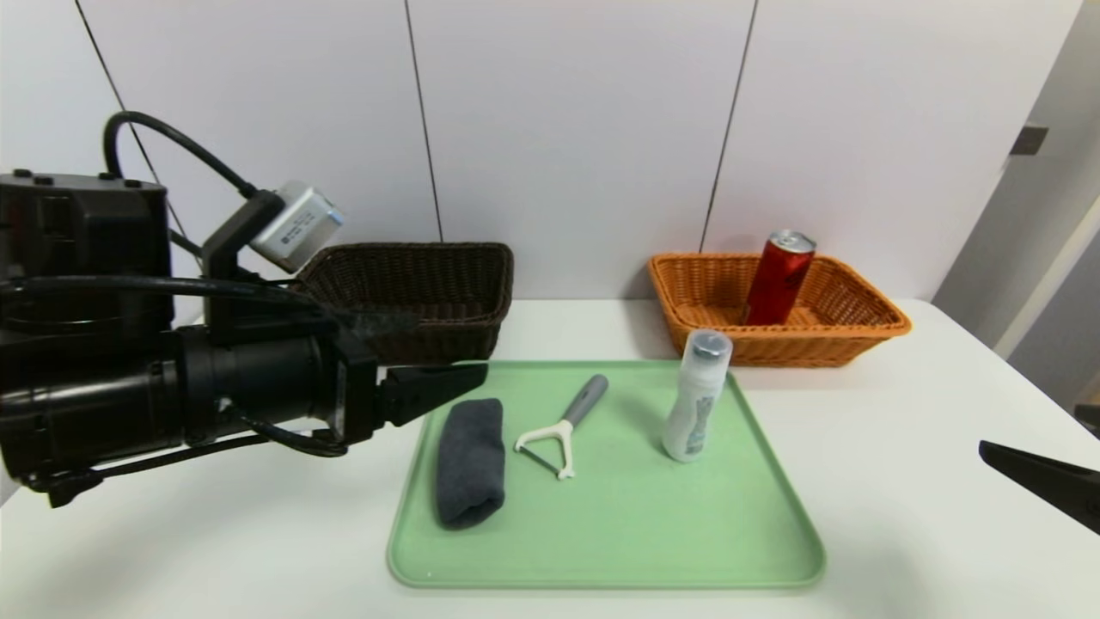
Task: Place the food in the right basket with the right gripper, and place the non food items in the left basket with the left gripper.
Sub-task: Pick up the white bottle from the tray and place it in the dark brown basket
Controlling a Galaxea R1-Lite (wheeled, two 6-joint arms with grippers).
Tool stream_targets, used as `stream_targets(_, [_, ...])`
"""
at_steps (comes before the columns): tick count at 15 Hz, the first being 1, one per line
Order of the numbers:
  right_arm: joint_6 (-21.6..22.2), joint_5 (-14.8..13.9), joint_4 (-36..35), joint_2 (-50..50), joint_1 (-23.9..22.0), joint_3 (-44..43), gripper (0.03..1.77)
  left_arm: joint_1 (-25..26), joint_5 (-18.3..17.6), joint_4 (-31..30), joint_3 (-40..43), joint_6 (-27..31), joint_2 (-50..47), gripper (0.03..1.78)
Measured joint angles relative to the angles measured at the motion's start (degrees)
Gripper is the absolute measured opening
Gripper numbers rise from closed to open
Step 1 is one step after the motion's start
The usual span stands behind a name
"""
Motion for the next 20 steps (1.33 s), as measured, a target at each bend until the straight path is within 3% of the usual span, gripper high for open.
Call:
stream_targets(9, [0.4, -0.2, 1.5, -1.9, 1.3, 0.0, 1.69, -13.1, -0.2, -8.7, -8.5, 0.6, 16.7, 1.69])
stream_targets(13, [0.4, -0.5, 1.6, -1.5, 1.3, -0.6, 1.69, -15.2, -0.1, -10.2, -8.8, 4.2, 21.3, 1.69])
stream_targets(17, [0.4, -0.6, 1.7, -1.2, 1.2, -1.8, 1.69, -16.4, -0.2, -19.8, -9.3, 5.3, 28.8, 1.69])
stream_targets(20, [0.4, -0.6, 1.7, -1.2, 1.2, -1.9, 1.69, -18.1, -0.2, -21.8, -12.4, 5.0, 33.2, 1.69])
